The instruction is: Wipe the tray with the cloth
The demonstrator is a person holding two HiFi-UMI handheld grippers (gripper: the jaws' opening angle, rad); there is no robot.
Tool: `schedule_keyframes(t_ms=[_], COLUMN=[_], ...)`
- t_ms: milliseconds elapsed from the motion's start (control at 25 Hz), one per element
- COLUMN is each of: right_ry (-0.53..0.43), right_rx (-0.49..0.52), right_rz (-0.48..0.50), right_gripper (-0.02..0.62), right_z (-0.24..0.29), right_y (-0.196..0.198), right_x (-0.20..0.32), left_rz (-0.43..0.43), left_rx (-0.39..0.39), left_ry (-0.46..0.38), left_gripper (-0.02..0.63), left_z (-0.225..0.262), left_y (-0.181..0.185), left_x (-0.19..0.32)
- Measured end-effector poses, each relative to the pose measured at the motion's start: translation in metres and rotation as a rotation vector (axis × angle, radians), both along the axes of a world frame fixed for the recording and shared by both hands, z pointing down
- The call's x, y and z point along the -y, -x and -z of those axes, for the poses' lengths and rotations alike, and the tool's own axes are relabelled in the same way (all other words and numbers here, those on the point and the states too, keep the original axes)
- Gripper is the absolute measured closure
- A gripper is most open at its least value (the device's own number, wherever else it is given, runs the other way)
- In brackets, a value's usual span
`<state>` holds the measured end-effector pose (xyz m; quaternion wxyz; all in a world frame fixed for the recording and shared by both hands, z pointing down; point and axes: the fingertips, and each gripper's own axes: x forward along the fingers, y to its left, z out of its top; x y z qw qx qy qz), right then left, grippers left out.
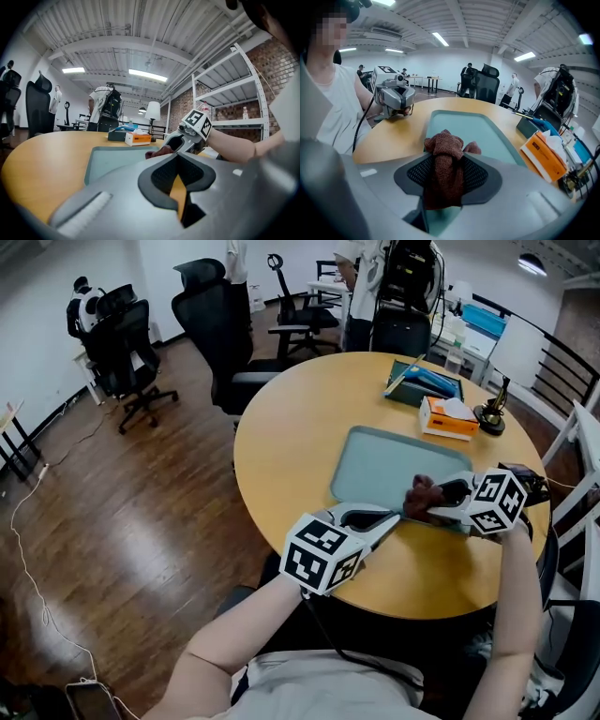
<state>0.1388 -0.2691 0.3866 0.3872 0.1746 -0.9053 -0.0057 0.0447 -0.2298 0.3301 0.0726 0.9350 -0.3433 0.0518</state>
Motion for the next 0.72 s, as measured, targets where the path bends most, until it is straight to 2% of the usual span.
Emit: schedule_keyframes(t_ms=[240,520,720], right_ry=[0.014,-0.021,-0.025], right_rx=[-0.006,-0.004,0.003], right_rz=[-0.028,-0.194,-0.322], right_gripper=[0.433,0.433,0.433], right_z=[-0.008,-0.010,-0.006], right_y=[-0.003,-0.028,-0.051], right_x=[0.023,0.088,0.105], left_rz=[0.002,-0.007,-0.027], left_rx=[0.005,0.004,0.012], left_ry=[0.001,-0.002,0.013], left_gripper=[0.604,0.604,0.604], left_z=[-0.004,-0.003,-0.002], left_y=[0.000,-0.006,-0.008], left_x=[0.001,0.004,-0.004])
